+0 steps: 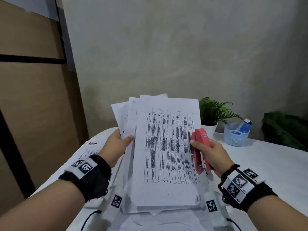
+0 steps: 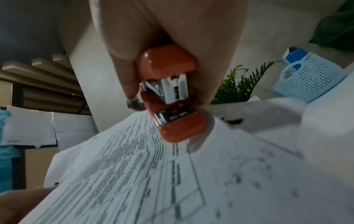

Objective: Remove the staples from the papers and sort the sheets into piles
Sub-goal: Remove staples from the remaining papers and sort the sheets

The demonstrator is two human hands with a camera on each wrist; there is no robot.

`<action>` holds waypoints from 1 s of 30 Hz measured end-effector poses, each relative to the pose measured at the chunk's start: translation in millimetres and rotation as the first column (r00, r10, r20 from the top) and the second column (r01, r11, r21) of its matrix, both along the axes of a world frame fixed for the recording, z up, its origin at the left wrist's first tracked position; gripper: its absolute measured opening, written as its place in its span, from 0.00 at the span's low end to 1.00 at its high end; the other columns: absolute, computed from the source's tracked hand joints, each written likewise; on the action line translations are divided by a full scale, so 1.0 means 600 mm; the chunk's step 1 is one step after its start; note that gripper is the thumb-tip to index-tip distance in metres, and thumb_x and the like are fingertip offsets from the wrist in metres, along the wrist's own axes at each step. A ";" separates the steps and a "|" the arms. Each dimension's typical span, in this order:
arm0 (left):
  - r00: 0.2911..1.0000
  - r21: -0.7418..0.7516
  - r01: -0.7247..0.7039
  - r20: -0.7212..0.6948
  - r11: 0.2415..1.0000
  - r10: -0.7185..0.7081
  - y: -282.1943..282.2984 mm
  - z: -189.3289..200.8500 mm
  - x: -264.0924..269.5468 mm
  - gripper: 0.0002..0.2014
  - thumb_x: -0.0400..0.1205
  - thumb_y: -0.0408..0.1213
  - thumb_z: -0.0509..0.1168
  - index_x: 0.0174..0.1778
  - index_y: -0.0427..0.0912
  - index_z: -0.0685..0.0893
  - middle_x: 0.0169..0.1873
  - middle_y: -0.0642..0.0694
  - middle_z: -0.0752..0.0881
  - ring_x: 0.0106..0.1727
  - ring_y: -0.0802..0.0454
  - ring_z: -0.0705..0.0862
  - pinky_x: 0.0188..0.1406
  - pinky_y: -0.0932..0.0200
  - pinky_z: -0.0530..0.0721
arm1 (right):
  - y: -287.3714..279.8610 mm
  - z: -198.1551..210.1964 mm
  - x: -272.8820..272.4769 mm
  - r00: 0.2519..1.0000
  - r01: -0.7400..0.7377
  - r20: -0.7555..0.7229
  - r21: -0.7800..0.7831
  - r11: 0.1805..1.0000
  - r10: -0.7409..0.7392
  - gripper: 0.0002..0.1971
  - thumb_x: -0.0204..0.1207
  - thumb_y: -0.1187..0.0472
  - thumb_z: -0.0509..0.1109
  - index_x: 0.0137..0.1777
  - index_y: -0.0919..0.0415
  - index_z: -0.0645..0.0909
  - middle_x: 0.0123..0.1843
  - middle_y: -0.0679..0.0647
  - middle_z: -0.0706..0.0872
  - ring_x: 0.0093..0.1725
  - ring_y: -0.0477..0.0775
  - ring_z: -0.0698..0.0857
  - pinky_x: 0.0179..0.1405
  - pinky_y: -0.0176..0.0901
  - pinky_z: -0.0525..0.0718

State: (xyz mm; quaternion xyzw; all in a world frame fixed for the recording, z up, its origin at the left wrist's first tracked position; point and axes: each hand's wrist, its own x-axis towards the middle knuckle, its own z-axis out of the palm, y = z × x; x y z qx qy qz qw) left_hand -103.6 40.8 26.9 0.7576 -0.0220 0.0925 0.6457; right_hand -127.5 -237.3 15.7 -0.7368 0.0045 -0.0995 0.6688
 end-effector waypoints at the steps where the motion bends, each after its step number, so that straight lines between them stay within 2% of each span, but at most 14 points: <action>1: 1.000 -0.047 -0.007 0.010 0.999 0.007 -0.005 0.001 0.003 0.14 0.86 0.33 0.60 0.68 0.43 0.77 0.60 0.48 0.87 0.53 0.51 0.85 0.58 0.48 0.84 | 0.000 0.000 0.000 1.000 -0.005 -0.001 -0.004 1.000 0.005 0.07 0.73 0.56 0.73 0.47 0.58 0.84 0.40 0.57 0.87 0.39 0.56 0.84 0.43 0.48 0.82; 3: 0.999 -0.134 0.024 0.040 0.991 -0.019 -0.012 0.008 0.005 0.15 0.86 0.30 0.58 0.68 0.44 0.76 0.60 0.50 0.86 0.60 0.52 0.84 0.67 0.51 0.79 | -0.003 0.008 -0.002 1.000 -0.029 -0.011 0.029 0.999 0.029 0.05 0.74 0.58 0.72 0.46 0.58 0.83 0.38 0.58 0.86 0.36 0.56 0.83 0.36 0.45 0.82; 6: 0.997 -0.193 0.015 0.073 0.981 -0.001 -0.018 0.025 0.007 0.16 0.84 0.23 0.58 0.63 0.46 0.76 0.56 0.50 0.87 0.60 0.51 0.85 0.63 0.54 0.80 | -0.014 0.031 -0.003 0.994 -0.105 -0.022 0.070 0.992 0.107 0.04 0.75 0.59 0.71 0.45 0.60 0.81 0.35 0.56 0.84 0.32 0.56 0.83 0.25 0.40 0.80; 9: 0.994 -0.234 0.006 0.109 0.972 0.020 -0.028 0.044 0.003 0.22 0.78 0.15 0.55 0.58 0.46 0.78 0.53 0.45 0.87 0.55 0.46 0.86 0.55 0.53 0.83 | -0.023 0.054 0.001 0.982 -0.186 -0.026 0.065 0.980 0.188 0.08 0.73 0.58 0.70 0.48 0.62 0.81 0.33 0.54 0.83 0.31 0.56 0.83 0.28 0.42 0.83; 12: 0.984 -0.346 0.073 0.176 0.936 -0.012 -0.047 0.058 -0.013 0.12 0.77 0.29 0.58 0.55 0.41 0.80 0.47 0.44 0.87 0.48 0.45 0.86 0.43 0.55 0.86 | -0.022 0.067 0.002 0.974 -0.226 0.008 0.073 0.971 0.226 0.09 0.73 0.58 0.70 0.49 0.63 0.81 0.33 0.53 0.83 0.31 0.56 0.83 0.28 0.41 0.84; 15: 0.966 -0.294 0.133 0.253 0.947 -0.057 -0.070 0.065 -0.035 0.20 0.88 0.47 0.50 0.67 0.39 0.76 0.59 0.43 0.86 0.55 0.53 0.86 0.53 0.60 0.84 | -0.013 0.073 0.000 0.976 -0.204 0.101 0.092 0.975 0.195 0.06 0.75 0.60 0.69 0.49 0.61 0.81 0.36 0.54 0.84 0.31 0.53 0.83 0.27 0.38 0.83; 18: 0.944 -0.118 0.009 0.329 0.993 0.030 -0.080 0.070 -0.035 0.15 0.88 0.43 0.54 0.71 0.50 0.67 0.58 0.61 0.81 0.57 0.72 0.79 0.67 0.61 0.74 | -0.010 0.080 -0.005 0.967 -0.116 0.225 -0.029 0.993 0.119 0.11 0.74 0.57 0.70 0.56 0.56 0.82 0.41 0.53 0.86 0.37 0.52 0.86 0.38 0.44 0.86; 19: 0.937 -0.092 -0.010 0.347 0.996 0.041 -0.080 0.075 -0.030 0.13 0.88 0.39 0.55 0.68 0.51 0.68 0.58 0.60 0.82 0.56 0.69 0.81 0.70 0.56 0.75 | -0.011 0.083 -0.007 0.961 -0.072 0.259 -0.088 0.993 0.093 0.13 0.74 0.55 0.71 0.57 0.54 0.81 0.44 0.53 0.87 0.40 0.53 0.86 0.41 0.46 0.86; 21: 0.925 -0.093 -0.054 0.370 0.994 0.085 -0.081 0.090 -0.024 0.13 0.88 0.32 0.54 0.68 0.43 0.70 0.62 0.42 0.83 0.53 0.50 0.85 0.69 0.43 0.77 | -0.012 0.091 -0.014 0.943 -0.016 0.326 -0.158 0.987 0.068 0.14 0.73 0.52 0.72 0.57 0.49 0.80 0.46 0.53 0.87 0.44 0.53 0.87 0.40 0.47 0.87; 23: 0.928 -0.110 -0.086 0.352 0.990 0.120 -0.079 0.107 -0.022 0.21 0.87 0.27 0.53 0.76 0.34 0.62 0.69 0.33 0.77 0.63 0.41 0.81 0.71 0.41 0.74 | -0.009 0.096 -0.022 0.920 -0.027 0.383 -0.158 0.987 0.087 0.15 0.72 0.51 0.73 0.59 0.49 0.80 0.50 0.53 0.86 0.46 0.53 0.87 0.43 0.44 0.86; 25: 0.926 -0.140 -0.060 0.361 0.988 0.107 -0.078 0.117 -0.021 0.28 0.83 0.20 0.52 0.80 0.37 0.57 0.70 0.43 0.76 0.70 0.45 0.77 0.73 0.49 0.72 | -0.004 0.097 -0.029 0.915 -0.081 0.384 -0.133 0.988 0.127 0.20 0.70 0.49 0.74 0.61 0.51 0.80 0.55 0.55 0.83 0.48 0.55 0.86 0.45 0.44 0.87; 27: 0.939 -0.107 -0.050 0.332 0.993 0.084 -0.082 0.126 -0.024 0.34 0.82 0.20 0.53 0.83 0.42 0.50 0.67 0.56 0.73 0.66 0.56 0.75 0.67 0.63 0.69 | 0.004 0.091 -0.037 0.915 -0.164 0.356 -0.094 0.982 0.187 0.23 0.67 0.50 0.74 0.62 0.55 0.80 0.56 0.59 0.81 0.44 0.53 0.86 0.40 0.39 0.86; 28: 0.943 -0.084 -0.040 0.327 0.996 0.066 -0.085 0.129 -0.027 0.34 0.83 0.22 0.53 0.83 0.42 0.48 0.64 0.59 0.72 0.61 0.60 0.75 0.64 0.64 0.69 | 0.008 0.088 -0.040 0.917 -0.196 0.340 -0.075 0.978 0.210 0.24 0.66 0.51 0.74 0.62 0.57 0.80 0.56 0.60 0.80 0.42 0.51 0.86 0.38 0.37 0.85; 30: 0.931 -0.041 -0.051 0.360 0.998 0.063 -0.085 0.132 -0.021 0.26 0.83 0.25 0.54 0.77 0.41 0.56 0.56 0.56 0.76 0.53 0.58 0.76 0.60 0.54 0.75 | 0.014 0.078 -0.043 0.915 -0.223 0.331 -0.058 0.973 0.229 0.21 0.67 0.54 0.76 0.60 0.56 0.81 0.54 0.62 0.79 0.40 0.50 0.85 0.37 0.37 0.85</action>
